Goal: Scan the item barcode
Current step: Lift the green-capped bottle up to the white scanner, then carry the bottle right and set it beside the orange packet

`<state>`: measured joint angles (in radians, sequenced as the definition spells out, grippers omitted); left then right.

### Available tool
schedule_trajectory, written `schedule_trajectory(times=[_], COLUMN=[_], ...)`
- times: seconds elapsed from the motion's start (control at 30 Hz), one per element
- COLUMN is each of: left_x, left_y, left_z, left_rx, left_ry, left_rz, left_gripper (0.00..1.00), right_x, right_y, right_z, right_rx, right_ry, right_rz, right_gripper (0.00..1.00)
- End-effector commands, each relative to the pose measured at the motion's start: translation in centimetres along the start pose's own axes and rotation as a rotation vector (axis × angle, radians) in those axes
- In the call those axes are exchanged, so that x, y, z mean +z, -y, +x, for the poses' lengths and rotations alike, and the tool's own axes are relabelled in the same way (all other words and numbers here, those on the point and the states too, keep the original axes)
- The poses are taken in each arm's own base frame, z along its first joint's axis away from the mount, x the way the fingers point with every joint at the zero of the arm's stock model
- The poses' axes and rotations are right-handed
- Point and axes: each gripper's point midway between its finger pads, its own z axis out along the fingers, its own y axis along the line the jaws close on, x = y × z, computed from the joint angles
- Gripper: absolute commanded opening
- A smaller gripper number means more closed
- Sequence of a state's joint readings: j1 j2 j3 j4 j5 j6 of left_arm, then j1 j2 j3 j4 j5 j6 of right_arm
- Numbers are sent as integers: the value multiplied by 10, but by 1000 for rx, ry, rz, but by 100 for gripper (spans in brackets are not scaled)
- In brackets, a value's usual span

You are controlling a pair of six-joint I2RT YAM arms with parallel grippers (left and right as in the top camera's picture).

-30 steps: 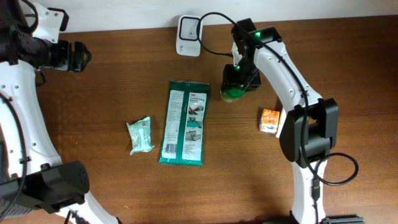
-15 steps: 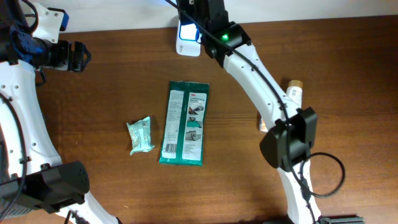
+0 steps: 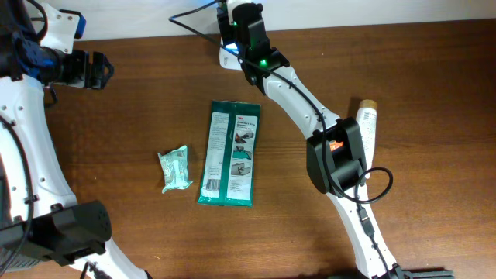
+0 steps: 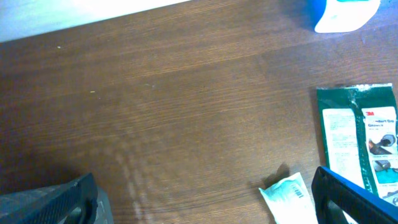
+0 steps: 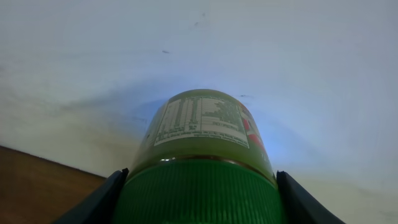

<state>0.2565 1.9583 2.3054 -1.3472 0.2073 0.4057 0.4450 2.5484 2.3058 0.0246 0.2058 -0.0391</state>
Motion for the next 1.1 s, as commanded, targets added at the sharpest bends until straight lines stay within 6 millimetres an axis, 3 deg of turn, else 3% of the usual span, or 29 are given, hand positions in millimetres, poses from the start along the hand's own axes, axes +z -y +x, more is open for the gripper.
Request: schedule_trajectory(times=[0.0,0.2,0.33,0.43,0.5,0.63,0.73,0.83,0.9,1.07], left_x=[4,4,4,4,4,4,4,4,4,4], left_y=[1,1,1,1,1,1,1,1,1,1], left_z=[1,1,1,1,1,1,1,1,1,1], left_rx=[14,15,14,14,15,14,15,14,15,14], left_ry=[-4,-4,-4,-4,-4,-4,-4,-4,-4,-4], left_rz=[16,16,16,16,16,16,16,16,16,16], left_gripper=[99,99,99,99,99,99,99,99,99,99], right_x=[-10,-35,-81,-120,-150,-211,-241,-251,-256,-264], right_y=[-1,5,3,-7,-11,4,23,52,89,152], right_z=[-29,-53,-75,-70,-51,32,70,107,140,176], right_rx=[-26,-39,-56,-68,-73,-108,-102,-30,90,220], right_ry=[53,-6,-118,-253,-393,-819,-1019,-1150,-1242,-1305], right_rz=[9,2,-72,-186,-250,-256,-236,-171,-70,41], right_gripper=[50,51,51,45,42,40,39,39,39,40])
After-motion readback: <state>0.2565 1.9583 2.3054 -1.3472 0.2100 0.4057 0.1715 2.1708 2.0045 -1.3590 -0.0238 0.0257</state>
